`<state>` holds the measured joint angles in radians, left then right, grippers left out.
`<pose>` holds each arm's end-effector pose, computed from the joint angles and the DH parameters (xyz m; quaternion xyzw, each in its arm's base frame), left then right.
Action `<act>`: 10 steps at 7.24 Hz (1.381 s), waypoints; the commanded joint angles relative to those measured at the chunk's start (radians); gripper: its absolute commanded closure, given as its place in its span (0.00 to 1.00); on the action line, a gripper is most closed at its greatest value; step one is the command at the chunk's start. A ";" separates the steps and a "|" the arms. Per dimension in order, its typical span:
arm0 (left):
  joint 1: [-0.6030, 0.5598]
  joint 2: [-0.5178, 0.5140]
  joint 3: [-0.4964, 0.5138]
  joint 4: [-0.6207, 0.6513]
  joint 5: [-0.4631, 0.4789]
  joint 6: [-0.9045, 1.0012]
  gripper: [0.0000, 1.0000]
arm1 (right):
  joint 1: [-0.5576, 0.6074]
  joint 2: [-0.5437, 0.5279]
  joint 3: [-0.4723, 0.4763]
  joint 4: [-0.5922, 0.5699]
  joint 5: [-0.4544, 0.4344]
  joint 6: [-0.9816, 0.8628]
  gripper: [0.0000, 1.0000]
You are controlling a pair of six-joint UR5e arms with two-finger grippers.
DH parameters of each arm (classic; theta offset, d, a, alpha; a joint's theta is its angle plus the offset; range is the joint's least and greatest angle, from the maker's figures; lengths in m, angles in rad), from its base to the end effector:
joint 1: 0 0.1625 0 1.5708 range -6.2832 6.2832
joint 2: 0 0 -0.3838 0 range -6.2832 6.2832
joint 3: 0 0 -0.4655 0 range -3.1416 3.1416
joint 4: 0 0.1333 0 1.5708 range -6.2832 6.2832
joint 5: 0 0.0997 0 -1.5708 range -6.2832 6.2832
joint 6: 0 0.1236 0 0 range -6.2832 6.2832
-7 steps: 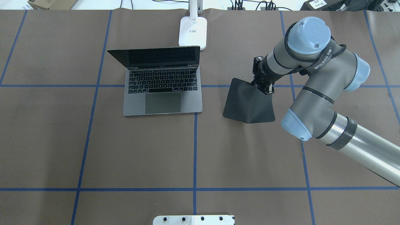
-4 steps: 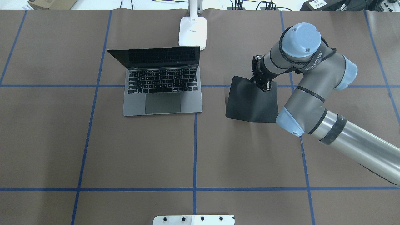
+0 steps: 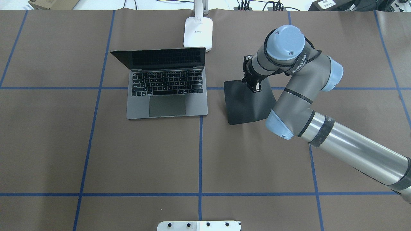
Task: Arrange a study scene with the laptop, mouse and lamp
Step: 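Lower the dark mouse pad with the right gripper beside the laptop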
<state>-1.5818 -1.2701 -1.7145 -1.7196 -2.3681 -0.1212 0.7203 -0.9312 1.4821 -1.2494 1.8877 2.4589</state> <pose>-0.0498 -0.4446 0.6890 -0.0251 0.3874 -0.0625 0.9195 -0.5236 -0.5856 0.2259 -0.1775 -0.4037 0.5984 0.6689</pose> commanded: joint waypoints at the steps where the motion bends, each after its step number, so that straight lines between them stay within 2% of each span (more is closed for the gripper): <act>1: 0.000 0.000 0.001 0.000 0.000 0.000 0.00 | -0.021 0.060 -0.049 -0.001 -0.019 0.148 1.00; 3: 0.000 0.000 0.004 0.000 0.000 0.000 0.00 | -0.031 0.104 -0.094 -0.004 -0.083 0.262 1.00; 7: 0.000 0.000 0.010 0.000 0.001 0.000 0.00 | -0.032 0.149 -0.164 0.001 -0.099 0.296 1.00; 8: 0.000 0.000 0.012 0.000 0.001 0.000 0.00 | -0.032 0.147 -0.164 0.001 -0.099 0.292 0.40; 9: 0.000 0.000 0.013 0.000 0.001 0.000 0.00 | -0.033 0.141 -0.164 0.001 -0.099 0.279 0.00; 10: 0.000 -0.003 0.013 0.000 0.001 0.000 0.00 | -0.033 0.141 -0.163 0.001 -0.099 0.269 0.00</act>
<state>-1.5815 -1.2709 -1.7022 -1.7195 -2.3669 -0.1212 0.6878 -0.7881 1.3189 -1.2488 1.7887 2.7405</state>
